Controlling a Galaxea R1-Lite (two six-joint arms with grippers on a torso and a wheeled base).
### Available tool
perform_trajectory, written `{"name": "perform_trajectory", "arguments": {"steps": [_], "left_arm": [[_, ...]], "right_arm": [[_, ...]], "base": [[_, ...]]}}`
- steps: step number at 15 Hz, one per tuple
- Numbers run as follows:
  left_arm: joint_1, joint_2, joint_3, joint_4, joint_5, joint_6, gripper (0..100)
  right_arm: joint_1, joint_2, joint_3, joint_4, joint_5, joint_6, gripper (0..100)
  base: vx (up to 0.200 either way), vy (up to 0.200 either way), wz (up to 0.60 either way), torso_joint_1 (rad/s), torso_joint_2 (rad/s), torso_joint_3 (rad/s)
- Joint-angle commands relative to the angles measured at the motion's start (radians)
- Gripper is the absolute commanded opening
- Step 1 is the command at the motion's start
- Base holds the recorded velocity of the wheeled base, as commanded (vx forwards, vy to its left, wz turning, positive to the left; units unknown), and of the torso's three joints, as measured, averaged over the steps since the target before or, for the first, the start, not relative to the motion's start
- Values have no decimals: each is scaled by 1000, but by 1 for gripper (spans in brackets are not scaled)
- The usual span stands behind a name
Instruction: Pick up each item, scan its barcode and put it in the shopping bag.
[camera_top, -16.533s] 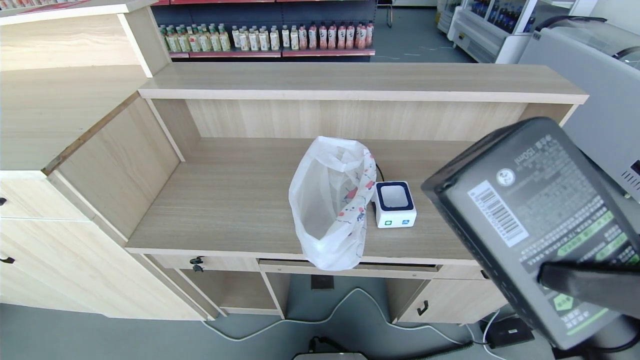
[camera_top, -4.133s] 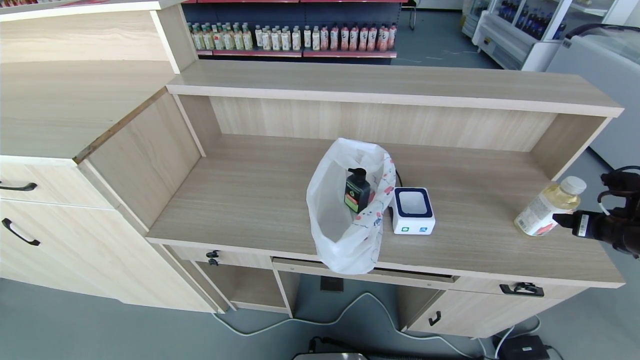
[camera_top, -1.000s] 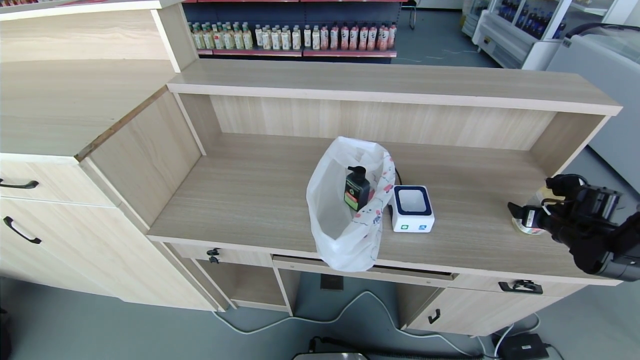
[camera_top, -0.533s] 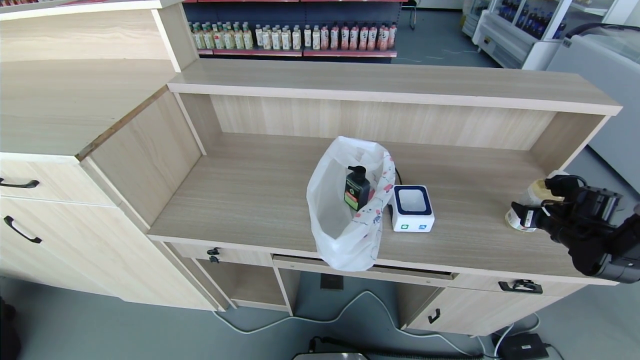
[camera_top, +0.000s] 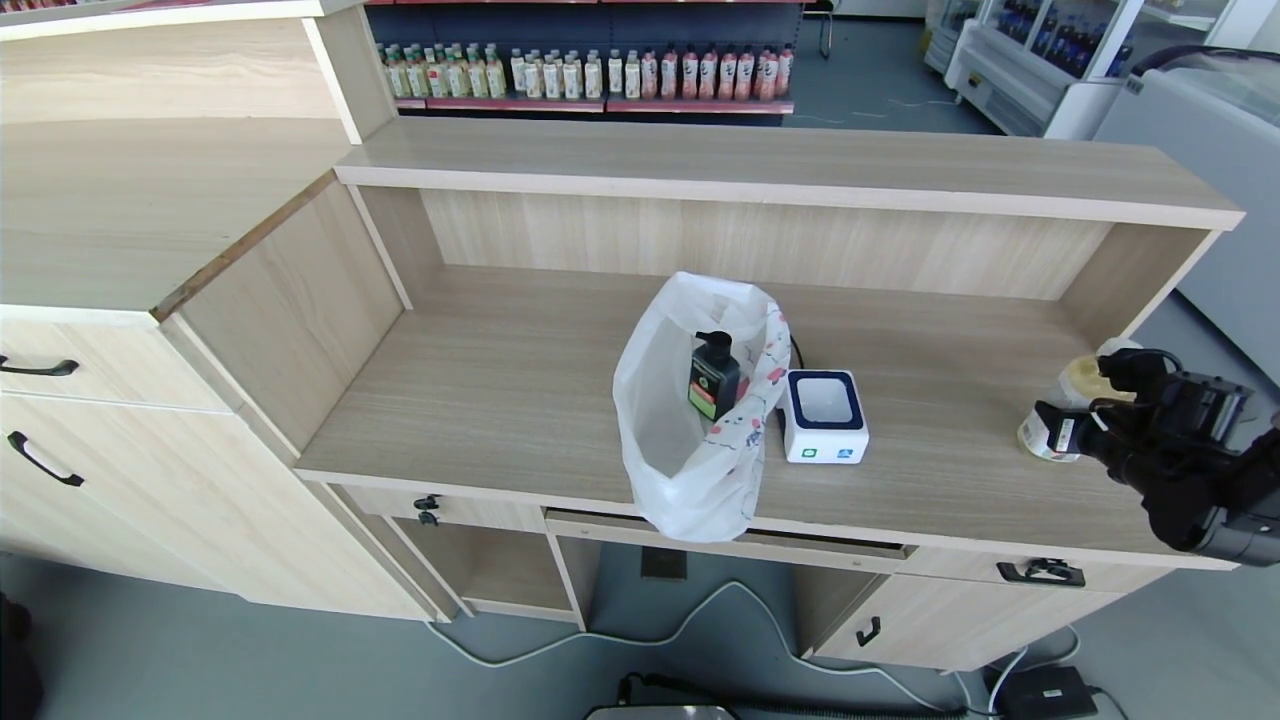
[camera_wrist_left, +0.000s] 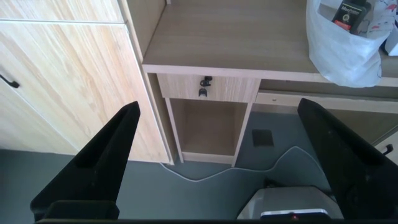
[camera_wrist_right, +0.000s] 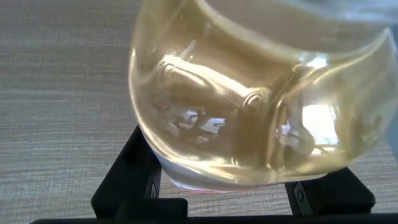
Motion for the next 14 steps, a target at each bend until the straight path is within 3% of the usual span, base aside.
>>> {"name": "perform_trajectory", "arguments": {"steps": [1, 3, 4, 6, 8, 10, 14], "left_arm": [[1, 0, 0, 0, 0, 0, 100], [1, 0, 0, 0, 0, 0, 100], [1, 0, -1, 0, 0, 0, 100], [1, 0, 0, 0, 0, 0, 100], [1, 0, -1, 0, 0, 0, 100], [1, 0, -1, 0, 0, 0, 100], [1, 0, 0, 0, 0, 0, 100]], "right_arm": [[-5, -80, -12, 45, 29, 11, 0], [-11, -291, 1, 279, 244, 46, 0], [-14, -459, -7, 495, 406, 73, 0], [-3, -637, -15, 694, 577, 82, 0], [43, -729, -9, 703, 744, 122, 0], [113, -813, -5, 697, 900, 250, 0], [392, -954, 22, 696, 909, 513, 0]], "base": [[0, 0, 0, 0, 0, 0], [0, 0, 0, 0, 0, 0], [0, 0, 0, 0, 0, 0], [0, 0, 0, 0, 0, 0], [0, 0, 0, 0, 0, 0], [0, 0, 0, 0, 0, 0], [0, 0, 0, 0, 0, 0]]}}
